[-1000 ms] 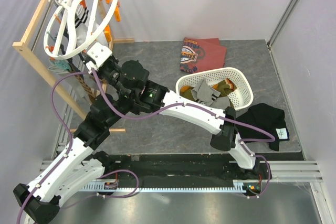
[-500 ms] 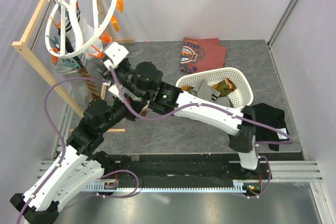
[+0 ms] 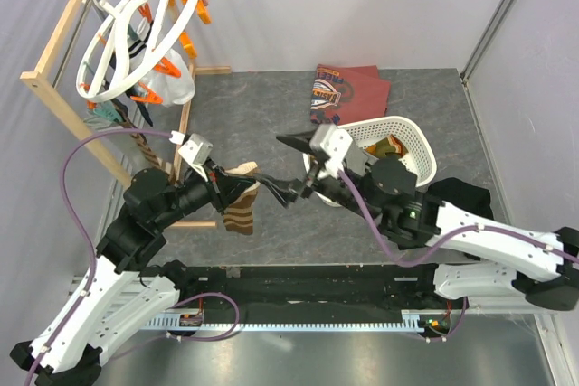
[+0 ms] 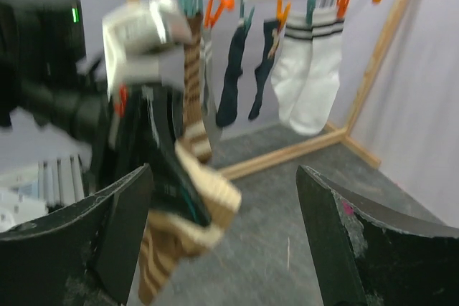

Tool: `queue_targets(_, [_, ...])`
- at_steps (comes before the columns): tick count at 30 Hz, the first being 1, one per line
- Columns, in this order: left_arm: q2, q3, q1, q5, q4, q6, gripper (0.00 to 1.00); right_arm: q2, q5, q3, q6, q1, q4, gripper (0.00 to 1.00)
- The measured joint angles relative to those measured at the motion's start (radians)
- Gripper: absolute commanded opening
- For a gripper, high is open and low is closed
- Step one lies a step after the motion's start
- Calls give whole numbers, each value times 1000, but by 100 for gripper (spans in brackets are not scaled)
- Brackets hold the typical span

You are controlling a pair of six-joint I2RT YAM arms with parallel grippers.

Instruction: Remove the socks clipped to the hanger

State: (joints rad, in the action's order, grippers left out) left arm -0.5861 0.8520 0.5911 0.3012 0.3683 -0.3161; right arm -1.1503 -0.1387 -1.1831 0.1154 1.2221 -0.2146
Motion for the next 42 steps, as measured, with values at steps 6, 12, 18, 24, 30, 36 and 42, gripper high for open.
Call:
queue_targets(6, [0,50,0,53,-2,0,2,128,15,208,16,0,37,87])
queue_targets(12, [0,56,0,135,-10,-13,2,82,13,227,12,0,47,78])
queue_targets(18, [2,56,0,180,-36,-46,2,8,49,227,-6,0,19,74])
queue_targets(24, [5,56,0,188,-70,-65,2,-40,98,227,-34,0,-48,72])
queue_targets(30, [7,37,0,200,-111,-74,2,-65,181,227,-49,-1,-117,44])
queue_targets(36, [2,31,0,203,-128,-77,12,-87,190,226,-68,-8,-136,0])
queue_targets(42, [-16,31,0,194,-151,-84,55,-87,107,227,-83,-40,-143,0])
